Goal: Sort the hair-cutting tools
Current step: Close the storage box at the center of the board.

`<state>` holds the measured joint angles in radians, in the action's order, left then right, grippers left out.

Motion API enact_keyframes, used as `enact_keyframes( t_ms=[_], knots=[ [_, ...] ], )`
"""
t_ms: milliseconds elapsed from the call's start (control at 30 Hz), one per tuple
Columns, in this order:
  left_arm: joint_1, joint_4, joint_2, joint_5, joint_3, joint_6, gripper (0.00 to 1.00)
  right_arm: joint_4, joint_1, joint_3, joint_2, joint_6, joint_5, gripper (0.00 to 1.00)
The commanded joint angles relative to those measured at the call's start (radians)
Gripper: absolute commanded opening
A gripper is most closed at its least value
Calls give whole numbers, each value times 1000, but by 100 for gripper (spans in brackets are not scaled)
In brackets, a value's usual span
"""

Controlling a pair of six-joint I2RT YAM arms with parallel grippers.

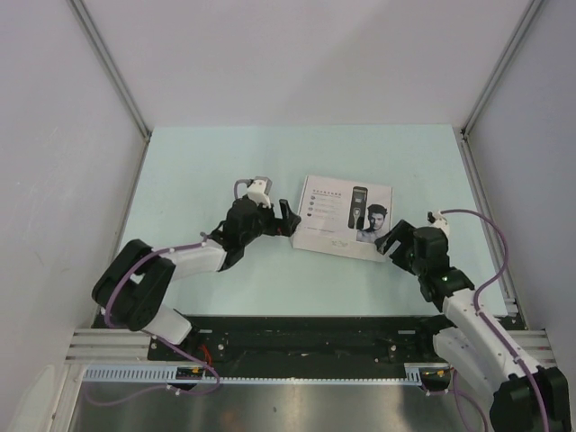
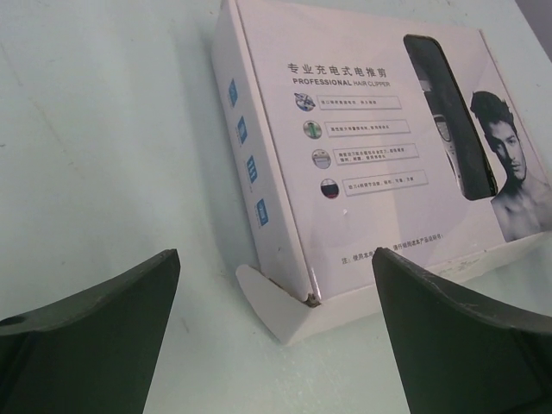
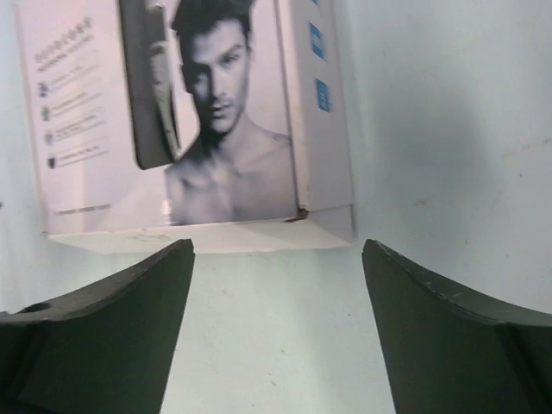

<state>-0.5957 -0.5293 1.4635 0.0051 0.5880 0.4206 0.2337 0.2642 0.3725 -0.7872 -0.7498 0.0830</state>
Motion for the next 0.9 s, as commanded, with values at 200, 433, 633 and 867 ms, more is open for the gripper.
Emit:
enact_keyframes(
  t_ms=[200,433,633,867],
  knots=[
    [66,-14,237,242,251,6,100,-223,-118,35,-170,63,-129,97],
    [77,-14,366,395,364,37,100,-511,-166,175,-546,144,-391,97],
    [77,-20,435,528,424,60,92,-488,-166,278,-673,214,-541,97],
    [63,-60,353,541,301,67,82,-502,-68,302,-741,224,-623,93]
  ],
)
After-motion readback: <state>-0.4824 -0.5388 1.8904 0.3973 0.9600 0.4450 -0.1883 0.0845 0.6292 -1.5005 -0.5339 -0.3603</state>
